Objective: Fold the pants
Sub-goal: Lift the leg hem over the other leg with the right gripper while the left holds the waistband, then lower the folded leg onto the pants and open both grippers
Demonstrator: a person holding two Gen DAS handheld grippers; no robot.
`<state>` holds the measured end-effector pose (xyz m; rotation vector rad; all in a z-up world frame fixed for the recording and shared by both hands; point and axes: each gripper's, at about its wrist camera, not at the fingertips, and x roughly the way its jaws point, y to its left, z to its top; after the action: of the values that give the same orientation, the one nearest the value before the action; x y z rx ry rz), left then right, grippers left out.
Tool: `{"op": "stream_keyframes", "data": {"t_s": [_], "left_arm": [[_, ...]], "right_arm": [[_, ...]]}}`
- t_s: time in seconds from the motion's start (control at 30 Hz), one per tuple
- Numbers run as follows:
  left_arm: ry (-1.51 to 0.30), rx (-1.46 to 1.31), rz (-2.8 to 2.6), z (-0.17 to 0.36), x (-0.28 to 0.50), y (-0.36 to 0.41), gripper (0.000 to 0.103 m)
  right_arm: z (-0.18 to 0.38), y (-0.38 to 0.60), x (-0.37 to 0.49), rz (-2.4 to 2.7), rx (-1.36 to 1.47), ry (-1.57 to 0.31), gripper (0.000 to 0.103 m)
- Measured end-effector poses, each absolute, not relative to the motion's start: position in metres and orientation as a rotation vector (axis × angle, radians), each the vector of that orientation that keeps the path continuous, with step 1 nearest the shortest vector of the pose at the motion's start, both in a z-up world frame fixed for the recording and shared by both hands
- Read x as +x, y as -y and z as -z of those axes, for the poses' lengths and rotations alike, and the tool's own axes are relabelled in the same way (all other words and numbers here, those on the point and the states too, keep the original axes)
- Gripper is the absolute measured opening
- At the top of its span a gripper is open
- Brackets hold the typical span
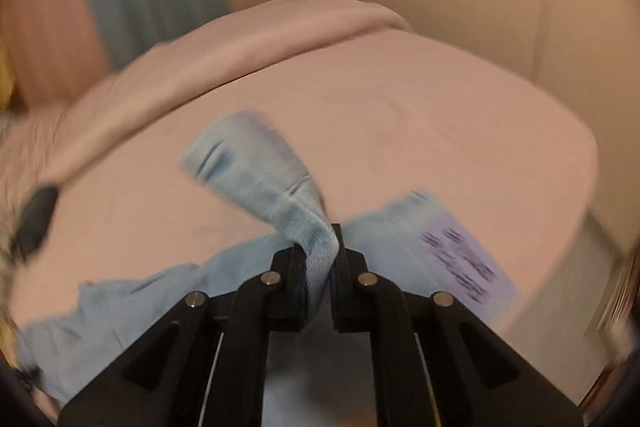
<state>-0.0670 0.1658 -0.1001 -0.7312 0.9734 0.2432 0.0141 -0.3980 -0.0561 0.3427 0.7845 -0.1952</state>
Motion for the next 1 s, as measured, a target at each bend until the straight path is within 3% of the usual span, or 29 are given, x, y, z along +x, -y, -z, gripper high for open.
{"op": "stream_keyframes", "data": {"t_s": [0.2, 0.27, 0.33, 0.4, 0.47, 0.5, 0.53, 0.77, 1.0], "left_arm": [[-1.016, -0.675, -0.275, 0.104, -0.055, -0.158, 0.025], [-1.017, -0.669, -0.275, 0.102, -0.056, -0.158, 0.025], [-1.021, -0.673, -0.272, 0.102, -0.056, -0.159, 0.025], [-1.017, -0.687, -0.274, 0.103, -0.056, -0.161, 0.025], [-1.016, -0.687, -0.279, 0.102, -0.057, -0.159, 0.025], [-1.016, -0.679, -0.281, 0.101, -0.057, -0.158, 0.025], [-1.017, -0.667, -0.282, 0.099, -0.057, -0.155, 0.021], [-1.04, -0.631, -0.262, 0.099, -0.061, -0.148, 0.019], [-1.06, -0.608, -0.264, 0.105, -0.058, -0.149, 0.019]], "right_arm": [[0.129, 0.44, -0.012, 0.248, 0.47, -1.006, 0.01], [0.135, 0.454, -0.016, 0.24, 0.563, -0.968, 0.01], [0.128, 0.467, -0.014, 0.279, 0.583, -0.943, 0.019], [0.12, 0.479, -0.013, 0.316, 0.544, -0.91, 0.019], [0.115, 0.486, -0.01, 0.318, 0.542, -0.892, 0.016], [0.114, 0.488, -0.007, 0.307, 0.557, -0.89, 0.007], [0.113, 0.492, -0.005, 0.297, 0.566, -0.888, 0.006], [0.076, 0.49, -0.009, 0.335, 0.509, -0.786, 0.005], [0.136, 0.492, -0.01, 0.393, 0.518, -0.925, 0.005]]}}
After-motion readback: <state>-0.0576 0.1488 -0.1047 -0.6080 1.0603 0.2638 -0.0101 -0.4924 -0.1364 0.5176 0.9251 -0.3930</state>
